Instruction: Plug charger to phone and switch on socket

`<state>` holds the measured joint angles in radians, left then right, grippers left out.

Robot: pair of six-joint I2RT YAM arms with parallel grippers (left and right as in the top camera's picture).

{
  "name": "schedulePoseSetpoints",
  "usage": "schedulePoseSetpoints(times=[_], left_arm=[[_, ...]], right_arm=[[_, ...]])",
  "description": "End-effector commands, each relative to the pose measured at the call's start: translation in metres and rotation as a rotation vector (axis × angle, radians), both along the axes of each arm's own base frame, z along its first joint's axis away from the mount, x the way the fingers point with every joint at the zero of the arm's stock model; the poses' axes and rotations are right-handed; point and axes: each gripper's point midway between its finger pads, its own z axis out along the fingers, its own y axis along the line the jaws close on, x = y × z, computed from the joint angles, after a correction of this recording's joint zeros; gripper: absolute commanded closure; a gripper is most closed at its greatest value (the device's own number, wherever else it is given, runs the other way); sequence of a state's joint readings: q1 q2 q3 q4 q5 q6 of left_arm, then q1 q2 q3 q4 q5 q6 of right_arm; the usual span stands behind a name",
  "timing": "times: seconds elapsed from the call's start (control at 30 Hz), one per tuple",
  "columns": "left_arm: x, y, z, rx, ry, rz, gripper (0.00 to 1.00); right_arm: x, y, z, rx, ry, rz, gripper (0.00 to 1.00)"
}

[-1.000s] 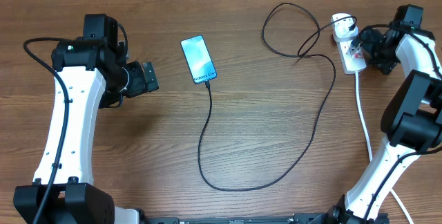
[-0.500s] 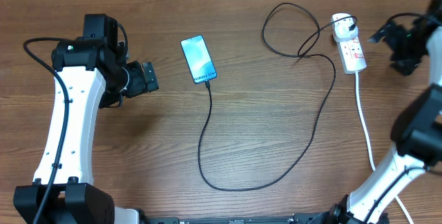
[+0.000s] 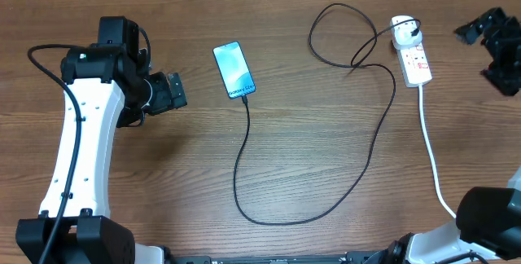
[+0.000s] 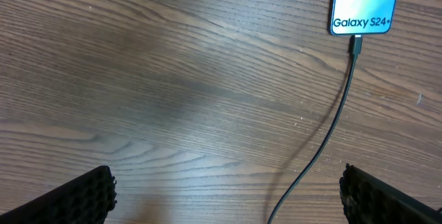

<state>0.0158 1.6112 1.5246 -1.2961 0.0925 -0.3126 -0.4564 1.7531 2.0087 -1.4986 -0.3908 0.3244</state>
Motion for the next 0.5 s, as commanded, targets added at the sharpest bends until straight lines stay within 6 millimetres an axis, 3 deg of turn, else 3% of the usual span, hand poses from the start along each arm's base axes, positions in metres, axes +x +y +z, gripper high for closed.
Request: schedulePoseSetpoints(times=[0.0, 0.4, 0.47], left_arm=[[-0.002, 0.003, -0.002, 0.005, 0.007, 0.016, 0.00], [-0.002, 0.003, -0.002, 0.005, 0.007, 0.016, 0.01], [-0.002, 0.003, -0.002, 0.005, 0.008, 0.016, 0.00]], right_arm=[[-0.007, 0.026, 0.015, 0.065, -0.068, 0.143, 0.00], [-0.082, 0.087, 0.055, 0.019, -0.150, 0.355, 0.00], [-0.102, 0.105, 0.061, 0.004, -0.179, 0.393, 0.00]])
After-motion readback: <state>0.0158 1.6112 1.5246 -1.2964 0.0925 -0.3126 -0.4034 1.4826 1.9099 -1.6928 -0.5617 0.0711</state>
